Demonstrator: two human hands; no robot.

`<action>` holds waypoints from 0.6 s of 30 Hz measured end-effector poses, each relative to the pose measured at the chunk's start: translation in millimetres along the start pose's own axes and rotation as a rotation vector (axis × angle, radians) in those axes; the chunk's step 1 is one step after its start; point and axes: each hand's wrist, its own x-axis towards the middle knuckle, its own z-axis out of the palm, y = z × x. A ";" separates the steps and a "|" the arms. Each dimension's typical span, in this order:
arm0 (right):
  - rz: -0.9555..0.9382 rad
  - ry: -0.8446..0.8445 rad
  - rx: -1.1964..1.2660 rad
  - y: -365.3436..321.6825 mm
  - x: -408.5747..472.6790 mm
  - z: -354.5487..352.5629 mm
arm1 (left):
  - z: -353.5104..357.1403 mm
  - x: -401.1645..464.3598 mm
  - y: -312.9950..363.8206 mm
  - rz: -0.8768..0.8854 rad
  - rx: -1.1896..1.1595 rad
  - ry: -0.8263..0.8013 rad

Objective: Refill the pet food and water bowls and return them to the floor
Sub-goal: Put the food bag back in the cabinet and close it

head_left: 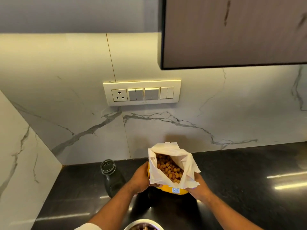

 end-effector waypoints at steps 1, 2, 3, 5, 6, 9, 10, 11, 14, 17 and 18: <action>-0.012 -0.001 0.000 -1.9 -5.9 -0.8 | 0.9 -6.8 3.1 0.010 0.000 0.018; -0.028 0.000 0.004 -3.4 -11.2 -2.0 | 1.3 -14.1 6.7 0.024 0.013 0.031; -0.036 -0.004 0.012 -4.3 -15.1 -3.8 | 1.5 -20.7 11.1 0.042 0.021 0.045; -0.055 0.000 0.023 -9.8 -26.1 -5.3 | 0.6 -37.7 22.4 0.065 0.036 0.075; -0.084 -0.004 0.036 -14.1 -32.9 -6.3 | -0.5 -46.8 27.1 0.074 0.035 0.085; -0.164 0.015 0.077 -25.7 -48.0 -8.0 | -6.1 -76.1 46.2 0.113 0.015 0.127; -0.188 0.010 0.096 -36.9 -56.4 -6.5 | -7.0 -86.9 55.2 0.126 0.011 0.136; -0.208 -0.020 0.087 -49.3 -67.0 -5.1 | -8.3 -98.8 64.3 0.141 0.008 0.150; -0.326 0.004 0.050 -80.1 -87.8 -0.5 | -12.6 -135.5 96.6 0.208 -0.001 0.212; -0.393 -0.016 0.037 -104.0 -105.6 2.3 | -19.3 -174.3 123.2 0.254 -0.018 0.244; -0.408 -0.035 0.030 -115.1 -111.7 3.4 | -22.5 -186.0 129.7 0.272 -0.024 0.266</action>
